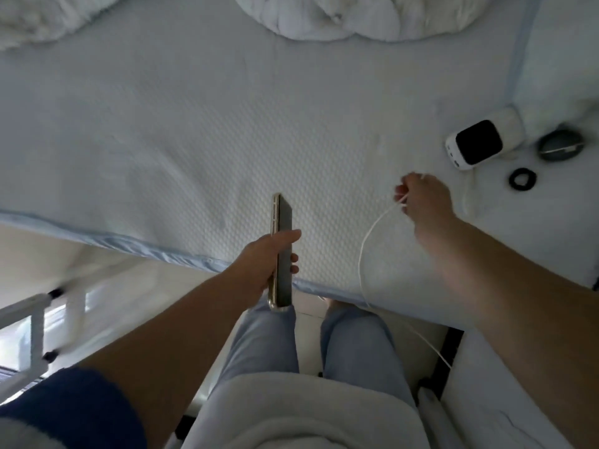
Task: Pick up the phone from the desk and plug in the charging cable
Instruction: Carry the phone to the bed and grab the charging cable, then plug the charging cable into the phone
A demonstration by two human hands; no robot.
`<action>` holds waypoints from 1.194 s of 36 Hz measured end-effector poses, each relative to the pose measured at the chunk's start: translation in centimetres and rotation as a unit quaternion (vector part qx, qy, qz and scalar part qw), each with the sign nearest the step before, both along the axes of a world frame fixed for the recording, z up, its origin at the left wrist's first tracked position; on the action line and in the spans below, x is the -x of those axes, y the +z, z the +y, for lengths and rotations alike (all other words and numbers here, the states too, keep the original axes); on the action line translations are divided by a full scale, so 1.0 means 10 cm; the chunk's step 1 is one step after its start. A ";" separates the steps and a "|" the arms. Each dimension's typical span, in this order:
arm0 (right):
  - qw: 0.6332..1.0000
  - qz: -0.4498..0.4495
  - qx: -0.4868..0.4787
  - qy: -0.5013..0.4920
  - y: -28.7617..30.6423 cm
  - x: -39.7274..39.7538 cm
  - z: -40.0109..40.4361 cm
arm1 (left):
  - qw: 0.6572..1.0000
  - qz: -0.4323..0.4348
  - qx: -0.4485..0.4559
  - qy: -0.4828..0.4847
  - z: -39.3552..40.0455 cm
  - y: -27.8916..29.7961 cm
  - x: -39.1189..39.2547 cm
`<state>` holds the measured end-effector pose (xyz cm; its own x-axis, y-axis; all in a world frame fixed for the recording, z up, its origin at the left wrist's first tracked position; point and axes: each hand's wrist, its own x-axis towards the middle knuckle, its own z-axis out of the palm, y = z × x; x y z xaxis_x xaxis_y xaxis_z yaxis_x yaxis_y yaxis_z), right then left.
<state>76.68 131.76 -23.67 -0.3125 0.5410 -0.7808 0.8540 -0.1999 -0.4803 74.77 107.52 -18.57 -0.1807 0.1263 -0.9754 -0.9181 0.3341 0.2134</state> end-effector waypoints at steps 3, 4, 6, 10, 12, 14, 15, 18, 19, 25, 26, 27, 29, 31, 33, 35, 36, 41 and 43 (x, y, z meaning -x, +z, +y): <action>0.998 0.044 0.020 0.037 0.33 -0.09 -0.27 | 0.998 -0.011 -0.052 0.042 0.04 0.21 0.09; 0.996 0.055 0.019 0.062 0.46 -0.12 -0.35 | 0.996 -0.013 -0.069 0.057 0.06 0.28 0.12; 0.992 0.074 0.020 0.103 0.70 -0.19 -0.51 | 0.990 -0.016 -0.103 0.092 0.10 0.44 0.18; 0.981 0.100 0.040 0.160 1.20 -0.37 -0.75 | 0.968 -0.021 -0.166 0.186 0.21 0.83 0.31; 0.976 0.105 0.037 0.188 1.46 -0.46 -0.83 | 0.957 -0.013 -0.198 0.211 0.24 1.06 0.36; 0.968 0.114 0.034 0.219 1.73 -0.54 -0.90 | 0.948 -0.011 -0.227 0.224 0.28 1.30 0.41; 0.963 0.118 0.033 0.238 1.85 -0.57 -0.93 | 0.944 -0.009 -0.241 0.227 0.29 1.42 0.43; 0.944 0.141 0.013 0.299 2.18 -0.67 -1.01 | 0.933 -0.002 -0.275 0.233 0.33 1.73 0.46; 0.935 0.157 -0.009 0.319 2.27 -0.69 -1.02 | 0.929 0.000 -0.287 0.235 0.34 1.82 0.47; 0.936 0.169 0.052 0.303 2.64 -0.70 -0.96 | 0.905 0.001 -0.357 0.231 0.36 2.26 0.40; 0.948 0.177 0.098 0.245 2.70 -0.67 -0.93 | 0.904 0.004 -0.364 0.224 0.34 2.32 0.37; 0.957 0.186 0.158 0.154 2.77 -0.65 -0.88 | 0.903 0.007 -0.371 0.215 0.33 2.38 0.34; 0.939 0.203 0.279 -0.019 2.89 -0.59 -0.77 | 0.902 0.013 -0.384 0.196 0.29 2.49 0.27; 0.908 0.210 0.350 -0.092 3.03 -0.53 -0.66 | 0.903 0.015 -0.392 0.178 0.25 2.59 0.18; 0.890 0.209 0.386 -0.121 3.16 -0.47 -0.58 | 0.906 0.017 -0.390 0.164 0.22 2.65 0.09; 0.886 0.196 0.396 -0.142 3.26 -0.42 -0.57 | 0.911 0.023 -0.382 0.153 0.20 2.69 0.00; 0.886 0.187 0.398 -0.148 3.29 -0.41 -0.58 | 0.912 0.027 -0.381 0.150 0.19 2.70 -0.05; 0.872 0.182 0.431 -0.145 3.28 -0.45 -0.71 | 0.901 0.026 -0.412 0.136 0.20 2.79 -0.20; 0.871 0.198 0.423 -0.152 3.28 -0.47 -0.73 | 0.896 0.021 -0.423 0.133 0.21 2.82 -0.23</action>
